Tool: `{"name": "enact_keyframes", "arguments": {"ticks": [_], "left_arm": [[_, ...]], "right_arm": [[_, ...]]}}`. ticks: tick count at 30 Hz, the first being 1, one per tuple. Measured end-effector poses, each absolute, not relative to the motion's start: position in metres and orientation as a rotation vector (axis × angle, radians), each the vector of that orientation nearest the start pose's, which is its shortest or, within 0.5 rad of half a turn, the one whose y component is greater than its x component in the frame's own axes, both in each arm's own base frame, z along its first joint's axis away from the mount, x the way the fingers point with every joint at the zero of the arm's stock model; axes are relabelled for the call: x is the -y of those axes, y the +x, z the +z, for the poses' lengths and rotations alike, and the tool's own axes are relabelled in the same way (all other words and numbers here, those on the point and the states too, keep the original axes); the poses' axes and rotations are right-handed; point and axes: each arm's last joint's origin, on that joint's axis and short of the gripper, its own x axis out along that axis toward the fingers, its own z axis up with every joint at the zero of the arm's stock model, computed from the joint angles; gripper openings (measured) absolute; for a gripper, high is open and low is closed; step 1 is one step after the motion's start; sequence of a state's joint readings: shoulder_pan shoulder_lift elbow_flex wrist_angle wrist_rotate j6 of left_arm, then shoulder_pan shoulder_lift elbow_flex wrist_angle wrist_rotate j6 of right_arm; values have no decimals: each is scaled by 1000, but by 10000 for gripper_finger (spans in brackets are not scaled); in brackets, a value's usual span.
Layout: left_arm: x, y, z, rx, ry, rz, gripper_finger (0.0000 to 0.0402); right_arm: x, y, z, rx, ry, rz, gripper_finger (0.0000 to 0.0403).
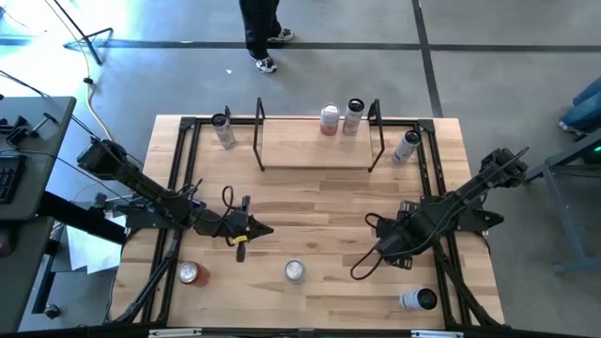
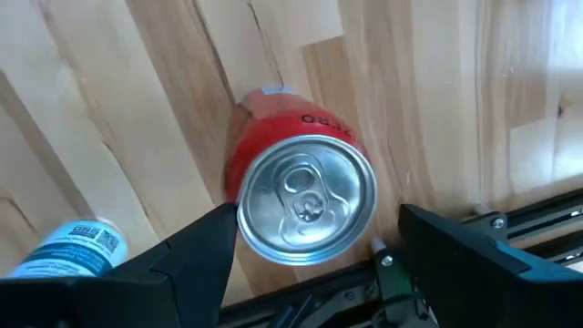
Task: Place canned beverage on shelf
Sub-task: Put the right red soda can on the shelf
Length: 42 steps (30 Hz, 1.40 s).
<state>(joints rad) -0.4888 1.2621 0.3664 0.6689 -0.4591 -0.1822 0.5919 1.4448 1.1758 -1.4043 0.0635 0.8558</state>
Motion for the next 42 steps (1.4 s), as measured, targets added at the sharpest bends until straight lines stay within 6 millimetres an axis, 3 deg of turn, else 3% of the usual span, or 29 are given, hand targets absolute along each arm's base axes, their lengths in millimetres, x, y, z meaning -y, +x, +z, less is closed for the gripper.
{"name": "enact_keyframes", "arguments": {"ticks": [10, 21, 28, 35, 42], "left_arm": [[102, 207, 179, -215, -65, -13, 0], [102, 207, 178, -220, -61, -6, 0], [103, 211, 164, -259, -36, 55, 0], [101, 214, 161, -245, 6, 99, 0], [81, 199, 151, -221, -37, 94, 0]], "right_arm": [[-124, 184, 235, -1628, 43, -255, 292], [-125, 190, 234, -1545, -5, -233, 292], [-123, 194, 234, -1533, 9, -232, 289], [-112, 204, 234, -1515, 14, -216, 257], [-91, 222, 234, -1471, 31, -184, 257]]}}
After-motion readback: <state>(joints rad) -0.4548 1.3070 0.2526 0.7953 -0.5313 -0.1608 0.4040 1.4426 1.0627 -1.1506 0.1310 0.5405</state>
